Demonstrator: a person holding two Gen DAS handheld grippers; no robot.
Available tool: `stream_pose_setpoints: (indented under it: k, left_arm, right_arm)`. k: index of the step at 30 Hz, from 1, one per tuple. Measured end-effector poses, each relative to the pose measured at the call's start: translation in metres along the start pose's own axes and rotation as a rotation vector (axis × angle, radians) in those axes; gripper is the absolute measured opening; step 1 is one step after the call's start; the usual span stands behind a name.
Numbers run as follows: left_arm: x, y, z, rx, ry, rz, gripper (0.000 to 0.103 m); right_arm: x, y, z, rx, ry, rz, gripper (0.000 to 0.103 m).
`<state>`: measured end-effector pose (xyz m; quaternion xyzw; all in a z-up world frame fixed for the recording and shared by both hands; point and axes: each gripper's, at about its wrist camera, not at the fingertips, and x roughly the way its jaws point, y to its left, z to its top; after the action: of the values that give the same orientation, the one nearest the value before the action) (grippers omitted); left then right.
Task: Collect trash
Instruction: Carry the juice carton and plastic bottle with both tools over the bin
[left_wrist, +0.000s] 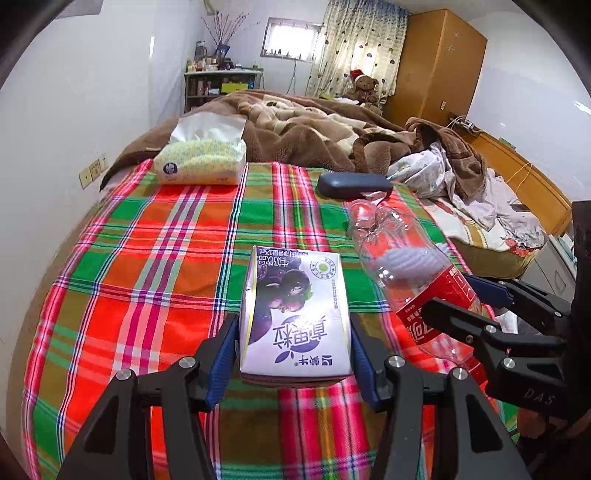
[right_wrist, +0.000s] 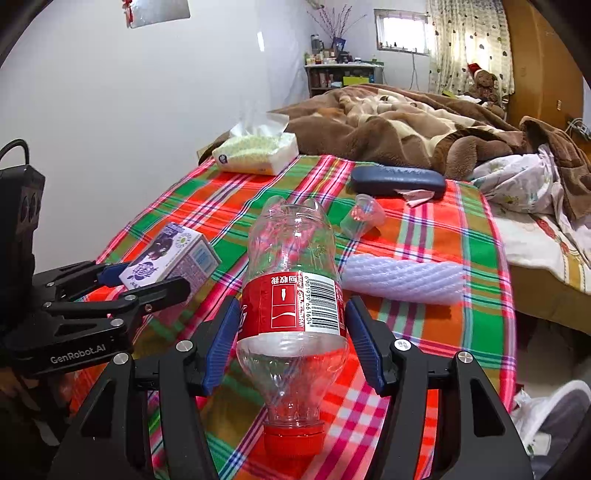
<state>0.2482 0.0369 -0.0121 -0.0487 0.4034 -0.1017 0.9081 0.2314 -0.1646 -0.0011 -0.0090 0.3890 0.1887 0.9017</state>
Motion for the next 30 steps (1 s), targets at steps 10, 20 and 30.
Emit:
stream_pose_setpoints:
  k: [10,20,30]
  left_arm:
    - [-0.036,-0.034,-0.009,0.038,-0.047,-0.039,0.056]
    - [-0.056,-0.070,-0.022,0.073,-0.066,-0.073,0.056]
    - [-0.070,-0.129,-0.036,0.169,-0.078,-0.128,0.056]
  right_arm:
    - [-0.043,-0.020,-0.015,0.078,-0.064,-0.004,0.061]
    - [-0.070,-0.037,-0.042,0.127,-0.087,-0.002,0.061]
    - [-0.107,-0.066,-0.063,0.195,-0.140,-0.073,0.061]
